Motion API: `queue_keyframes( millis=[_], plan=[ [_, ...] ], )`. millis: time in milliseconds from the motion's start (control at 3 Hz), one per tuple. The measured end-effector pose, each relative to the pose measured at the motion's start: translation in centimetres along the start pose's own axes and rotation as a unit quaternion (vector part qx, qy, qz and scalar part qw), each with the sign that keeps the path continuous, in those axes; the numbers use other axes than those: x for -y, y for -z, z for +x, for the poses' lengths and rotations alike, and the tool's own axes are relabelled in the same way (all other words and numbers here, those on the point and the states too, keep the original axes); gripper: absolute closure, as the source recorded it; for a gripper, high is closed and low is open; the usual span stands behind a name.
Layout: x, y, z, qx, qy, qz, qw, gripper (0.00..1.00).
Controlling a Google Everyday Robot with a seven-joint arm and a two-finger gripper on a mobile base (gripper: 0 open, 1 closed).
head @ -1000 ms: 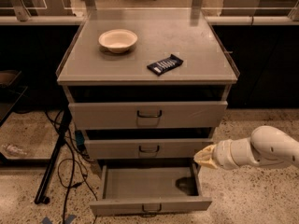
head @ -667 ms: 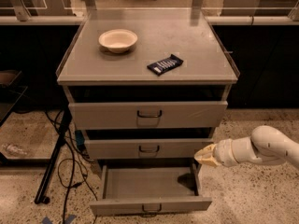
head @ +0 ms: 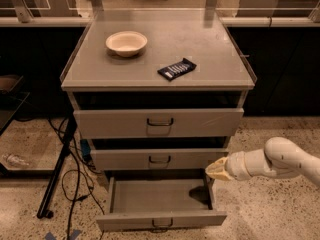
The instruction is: Close bottom drawer
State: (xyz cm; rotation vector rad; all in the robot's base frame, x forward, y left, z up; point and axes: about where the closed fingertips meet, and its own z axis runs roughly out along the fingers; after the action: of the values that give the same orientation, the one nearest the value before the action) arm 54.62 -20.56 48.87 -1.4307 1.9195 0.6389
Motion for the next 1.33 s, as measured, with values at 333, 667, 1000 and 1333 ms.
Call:
queue_keyframes(
  millis=[333, 667, 1000, 1333],
  plan=[
    [-3.9, -2.8, 2.6, 0.009, -0.037, -0.018, 0.9991, 1.0],
    [-10.4, -7.2, 6.9, 0.018, -0.094, -0.033, 0.9948, 1.0],
    [-13.2, -10.3, 10.1, 0.019, -0.118, -0.027, 0.9925, 1.0],
    [-13.6, -13.9, 13.0, 0.02, -0.12, -0.018, 0.9924, 1.0]
  ],
)
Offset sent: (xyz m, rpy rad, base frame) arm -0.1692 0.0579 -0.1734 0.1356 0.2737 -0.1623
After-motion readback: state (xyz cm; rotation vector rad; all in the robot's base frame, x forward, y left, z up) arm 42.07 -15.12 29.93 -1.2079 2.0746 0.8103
